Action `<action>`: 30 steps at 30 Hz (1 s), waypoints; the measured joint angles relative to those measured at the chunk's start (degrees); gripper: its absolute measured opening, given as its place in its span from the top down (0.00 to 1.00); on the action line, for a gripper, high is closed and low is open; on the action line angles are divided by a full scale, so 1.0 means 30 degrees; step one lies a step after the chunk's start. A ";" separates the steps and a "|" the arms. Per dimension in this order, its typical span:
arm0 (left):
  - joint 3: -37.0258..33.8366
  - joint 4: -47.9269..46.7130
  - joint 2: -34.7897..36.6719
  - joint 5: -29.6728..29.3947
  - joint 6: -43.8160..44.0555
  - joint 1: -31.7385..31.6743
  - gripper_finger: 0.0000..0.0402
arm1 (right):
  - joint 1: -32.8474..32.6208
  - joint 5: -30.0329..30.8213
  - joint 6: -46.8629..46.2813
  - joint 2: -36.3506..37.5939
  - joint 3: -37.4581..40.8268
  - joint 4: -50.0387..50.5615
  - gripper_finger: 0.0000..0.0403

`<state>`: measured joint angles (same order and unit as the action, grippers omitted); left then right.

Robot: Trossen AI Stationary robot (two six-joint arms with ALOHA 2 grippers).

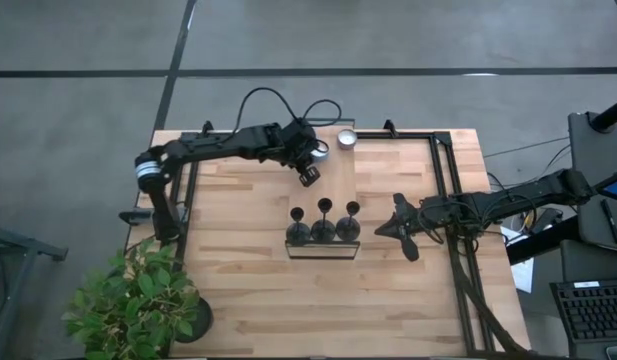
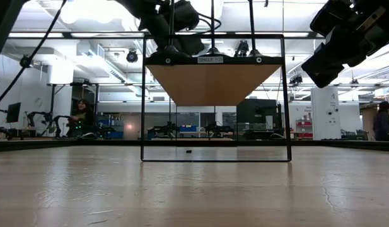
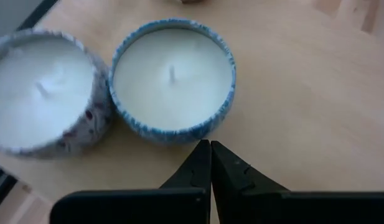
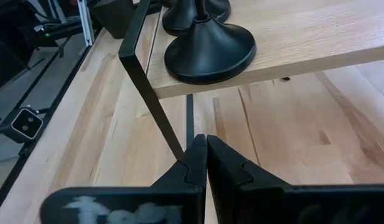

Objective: Pick & Place candle stick holders
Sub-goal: Put the blue scented candle on the shelf, then return to Home Position

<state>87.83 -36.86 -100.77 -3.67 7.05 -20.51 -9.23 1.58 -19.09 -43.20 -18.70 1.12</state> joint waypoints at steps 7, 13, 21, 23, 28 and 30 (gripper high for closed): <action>0.0000 0.0773 -0.0494 -0.0578 0.0174 -0.0007 1.00 | 0.0000 0.0000 0.0050 -0.0002 0.0000 0.0003 0.98; 0.0000 0.0788 -0.0468 -0.3239 0.1559 -0.0009 0.99 | 0.0000 0.0000 0.0036 0.0000 0.0000 0.0003 0.98; 0.0000 -0.0277 0.1048 -0.1869 0.0992 0.0362 1.00 | -0.0004 0.0002 0.0018 0.0000 0.0000 0.0006 0.98; 0.0000 -0.0756 0.1738 -0.1758 0.0977 0.0544 1.00 | -0.0007 0.0084 0.0013 0.0000 0.0000 0.0000 0.98; -0.0904 -0.0588 0.3700 -0.1734 0.0055 0.2118 1.00 | 0.0000 0.0943 0.0093 0.0193 0.0000 -0.0008 0.98; -0.1995 0.0059 0.4669 -0.1616 -0.0315 0.3041 1.00 | 0.0000 0.1018 0.0387 0.0464 0.0000 -0.0114 0.98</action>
<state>81.85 -36.69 -86.76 -8.51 6.10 -11.39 -9.23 4.64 -17.93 -41.81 -18.70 0.78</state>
